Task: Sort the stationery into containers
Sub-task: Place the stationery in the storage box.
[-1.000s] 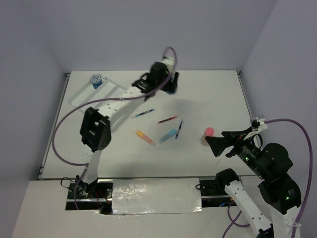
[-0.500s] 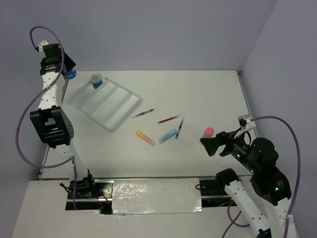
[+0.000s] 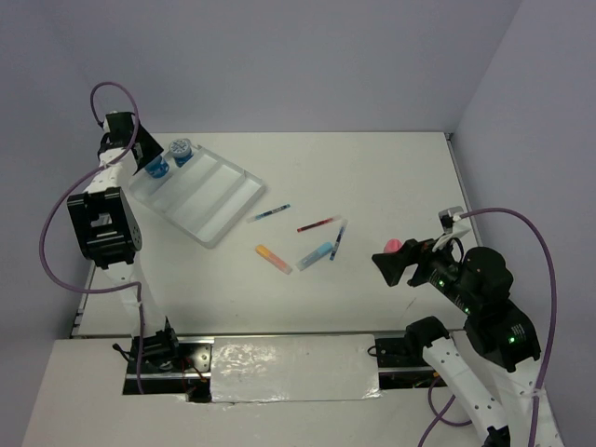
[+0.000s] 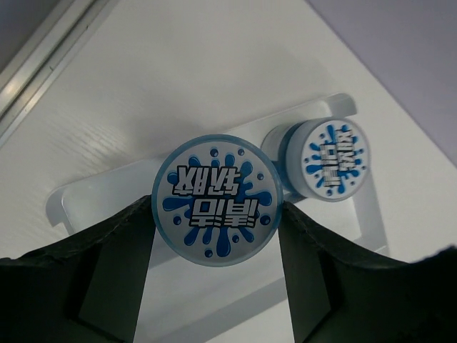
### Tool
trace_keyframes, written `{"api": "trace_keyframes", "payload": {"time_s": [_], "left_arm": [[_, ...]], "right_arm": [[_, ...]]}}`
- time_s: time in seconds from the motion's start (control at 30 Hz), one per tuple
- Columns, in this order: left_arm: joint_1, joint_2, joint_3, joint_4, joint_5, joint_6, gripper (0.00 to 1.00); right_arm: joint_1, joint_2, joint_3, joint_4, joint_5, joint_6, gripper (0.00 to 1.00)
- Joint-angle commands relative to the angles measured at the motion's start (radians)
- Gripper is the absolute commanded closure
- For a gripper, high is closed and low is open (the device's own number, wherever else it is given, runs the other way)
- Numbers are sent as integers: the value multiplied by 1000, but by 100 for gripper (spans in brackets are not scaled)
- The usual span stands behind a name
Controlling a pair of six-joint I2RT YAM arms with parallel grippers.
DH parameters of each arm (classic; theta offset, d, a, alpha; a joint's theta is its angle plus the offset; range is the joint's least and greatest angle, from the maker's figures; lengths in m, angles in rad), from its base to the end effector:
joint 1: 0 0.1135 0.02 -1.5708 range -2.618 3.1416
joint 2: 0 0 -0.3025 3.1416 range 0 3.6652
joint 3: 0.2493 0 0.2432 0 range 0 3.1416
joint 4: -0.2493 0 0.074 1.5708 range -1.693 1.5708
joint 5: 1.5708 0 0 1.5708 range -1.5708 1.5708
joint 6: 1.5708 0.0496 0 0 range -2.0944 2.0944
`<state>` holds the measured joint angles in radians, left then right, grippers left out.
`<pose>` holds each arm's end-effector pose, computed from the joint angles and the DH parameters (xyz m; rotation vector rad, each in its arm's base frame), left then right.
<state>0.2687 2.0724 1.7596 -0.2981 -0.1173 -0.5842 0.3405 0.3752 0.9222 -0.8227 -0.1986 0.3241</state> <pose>0.4893 0.1408 0.2926 -0.9608 1.9539 -0.0518 0.0218 0.0181 0.3648 -0.1575 1.8840 0.6427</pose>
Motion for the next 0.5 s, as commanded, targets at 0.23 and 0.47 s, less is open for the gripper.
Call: {"api": "trace_keyframes", "payload": {"time_s": [0.23, 0.47], "left_arm": [[14, 22, -17, 106, 24, -19, 54], [9, -17, -26, 96, 5, -20, 1]], "right_arm": [[3, 22, -2, 62, -15, -23, 0], [3, 27, 12, 57, -22, -25, 0]]}}
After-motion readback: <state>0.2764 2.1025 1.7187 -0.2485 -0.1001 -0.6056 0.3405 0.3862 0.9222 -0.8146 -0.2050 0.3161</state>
